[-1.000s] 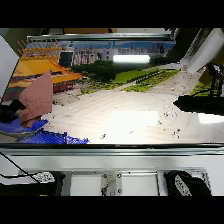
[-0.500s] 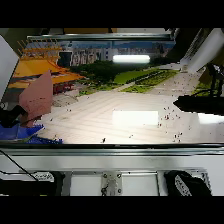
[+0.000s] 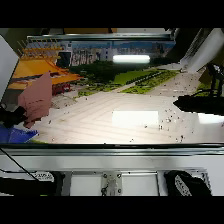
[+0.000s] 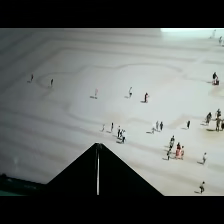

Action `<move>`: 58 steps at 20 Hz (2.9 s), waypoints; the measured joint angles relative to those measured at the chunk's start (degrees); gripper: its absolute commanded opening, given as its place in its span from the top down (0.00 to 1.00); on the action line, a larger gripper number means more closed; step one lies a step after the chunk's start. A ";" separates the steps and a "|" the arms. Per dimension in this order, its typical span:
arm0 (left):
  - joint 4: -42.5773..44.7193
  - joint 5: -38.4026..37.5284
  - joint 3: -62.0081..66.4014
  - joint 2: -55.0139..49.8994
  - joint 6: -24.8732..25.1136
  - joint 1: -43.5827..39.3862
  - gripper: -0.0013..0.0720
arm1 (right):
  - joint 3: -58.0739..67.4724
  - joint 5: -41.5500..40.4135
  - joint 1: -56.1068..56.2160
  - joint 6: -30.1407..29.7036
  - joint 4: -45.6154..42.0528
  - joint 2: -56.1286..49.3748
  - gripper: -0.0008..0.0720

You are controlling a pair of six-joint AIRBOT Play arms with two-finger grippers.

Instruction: Fold the clothes and pants, and hang the long-sleeved shirts on hangers.

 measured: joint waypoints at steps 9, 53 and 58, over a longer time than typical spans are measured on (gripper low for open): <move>-12.44 -5.97 -0.02 21.22 2.69 -12.96 0.97 | 0.00 -0.02 0.00 0.00 0.00 0.00 0.97; -14.32 0.02 -14.32 6.84 -11.32 -51.89 0.59 | 0.00 0.02 0.07 0.20 3.89 0.00 0.97; -13.66 0.17 -11.61 5.57 -10.86 -54.90 0.97 | -0.09 0.00 0.07 0.20 4.07 -0.04 0.95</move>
